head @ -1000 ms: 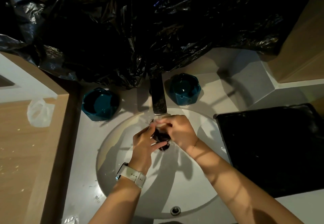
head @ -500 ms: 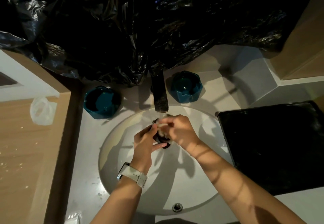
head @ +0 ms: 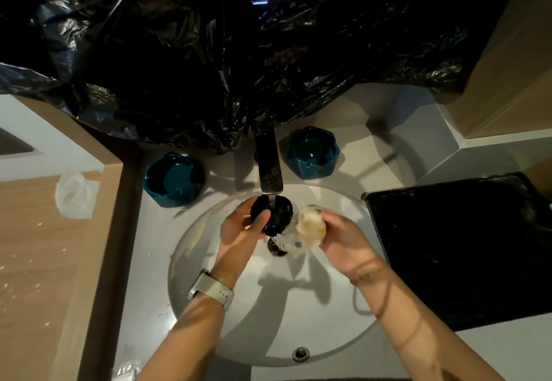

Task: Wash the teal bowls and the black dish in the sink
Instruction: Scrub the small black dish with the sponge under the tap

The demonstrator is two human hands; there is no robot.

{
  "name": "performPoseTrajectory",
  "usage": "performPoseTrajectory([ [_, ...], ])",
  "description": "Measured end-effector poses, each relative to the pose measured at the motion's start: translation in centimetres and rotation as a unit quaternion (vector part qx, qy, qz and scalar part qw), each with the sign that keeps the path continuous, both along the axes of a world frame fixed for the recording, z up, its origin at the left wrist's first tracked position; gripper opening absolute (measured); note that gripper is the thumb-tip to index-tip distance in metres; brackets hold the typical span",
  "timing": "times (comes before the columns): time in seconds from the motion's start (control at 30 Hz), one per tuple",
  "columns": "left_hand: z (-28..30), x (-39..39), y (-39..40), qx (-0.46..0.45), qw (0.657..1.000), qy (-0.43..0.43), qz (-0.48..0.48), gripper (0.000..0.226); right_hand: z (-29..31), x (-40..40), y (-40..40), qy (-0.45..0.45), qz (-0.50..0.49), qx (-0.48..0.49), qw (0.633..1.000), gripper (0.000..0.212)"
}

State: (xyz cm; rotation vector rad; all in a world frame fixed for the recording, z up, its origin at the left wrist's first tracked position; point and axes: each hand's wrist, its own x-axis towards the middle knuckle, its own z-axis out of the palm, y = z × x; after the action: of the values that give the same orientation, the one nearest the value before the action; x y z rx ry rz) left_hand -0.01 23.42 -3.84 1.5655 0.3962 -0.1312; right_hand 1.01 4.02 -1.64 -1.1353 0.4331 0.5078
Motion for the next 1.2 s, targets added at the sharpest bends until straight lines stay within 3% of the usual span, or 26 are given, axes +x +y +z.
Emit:
performPoseTrajectory([
  [0.07,0.3,0.3,0.5,0.091,0.994,-0.039,-0.04,0.036,-0.2,-1.3,-0.8,0.014,0.035,-0.014,0.999,0.014],
  [0.13,1.0,0.2,1.0,0.146,0.982,-0.086,-0.082,0.039,-0.4,-2.0,-1.4,0.04,0.001,-0.004,0.999,0.019],
  [0.17,1.4,0.1,1.2,0.156,0.977,-0.103,-0.101,0.041,-0.4,-2.4,-1.7,0.04,0.017,0.037,0.998,0.009],
  [0.2,1.6,0.0,1.4,0.176,0.971,-0.115,-0.117,0.043,-0.3,-3.0,-2.0,-0.03,0.053,-0.049,0.997,0.011],
  [0.27,1.9,-0.3,1.7,0.257,0.946,-0.138,-0.143,0.046,-0.2,-3.7,-2.1,-0.053,0.021,-0.104,0.993,0.025],
  [0.37,2.1,-0.6,2.3,0.382,0.891,-0.17,-0.176,0.05,0.9,-3.6,-1.9,-0.056,0.001,-0.041,0.998,0.009],
  [0.43,2.5,-1.0,2.5,0.431,0.862,-0.187,-0.194,0.053,1.7,-3.2,-1.9,-0.06,-0.029,-0.034,0.997,0.015],
  [0.5,3.2,-1.4,2.6,0.443,0.859,-0.177,-0.187,0.053,2.6,-2.6,-1.9,-0.052,-0.047,-0.061,0.996,0.017],
  [0.6,4.4,-2.1,2.4,0.326,0.935,-0.09,-0.104,0.045,5.5,-1.9,-1.5,-0.13,0.004,-0.183,0.974,0.015],
  [0.67,4.4,-2.1,2.5,0.119,0.992,-0.03,-0.037,0.042,7.6,-1.3,-1.2,-0.168,0.05,-0.219,0.96,0.02],
  [0.73,4.0,-2.2,2.6,-0.064,0.998,0.002,0.018,0.05,9.5,-0.2,-1.0,-0.222,0.114,-0.283,0.926,0.042],
  [0.8,3.7,-2.4,2.8,-0.186,0.981,0.023,0.052,0.061,11.5,1.1,-0.3,-0.293,0.172,-0.401,0.851,0.059],
  [0.83,3.7,-2.5,2.7,-0.216,0.975,0.035,0.049,0.064,12.1,1.8,0.1,-0.33,0.192,-0.451,0.807,0.066],
  [0.9,3.4,-2.5,2.5,-0.235,0.97,0.05,0.036,0.049,12.8,3.1,1.4,-0.396,0.206,-0.51,0.735,0.075],
  [0.97,2.9,-2.4,2.2,-0.246,0.966,0.061,0.042,0.032,13.1,4.5,2.6,-0.414,0.213,-0.547,0.696,0.08],
  [1.07,2.8,-2.4,2.0,-0.267,0.961,0.06,0.047,0.027,12.9,6.2,3.7,-0.377,0.217,-0.589,0.681,0.076],
  [1.2,2.8,-2.3,2.0,-0.27,0.96,0.063,0.047,0.028,11.9,6.4,3.9,-0.36,0.183,-0.584,0.704,0.062],
])
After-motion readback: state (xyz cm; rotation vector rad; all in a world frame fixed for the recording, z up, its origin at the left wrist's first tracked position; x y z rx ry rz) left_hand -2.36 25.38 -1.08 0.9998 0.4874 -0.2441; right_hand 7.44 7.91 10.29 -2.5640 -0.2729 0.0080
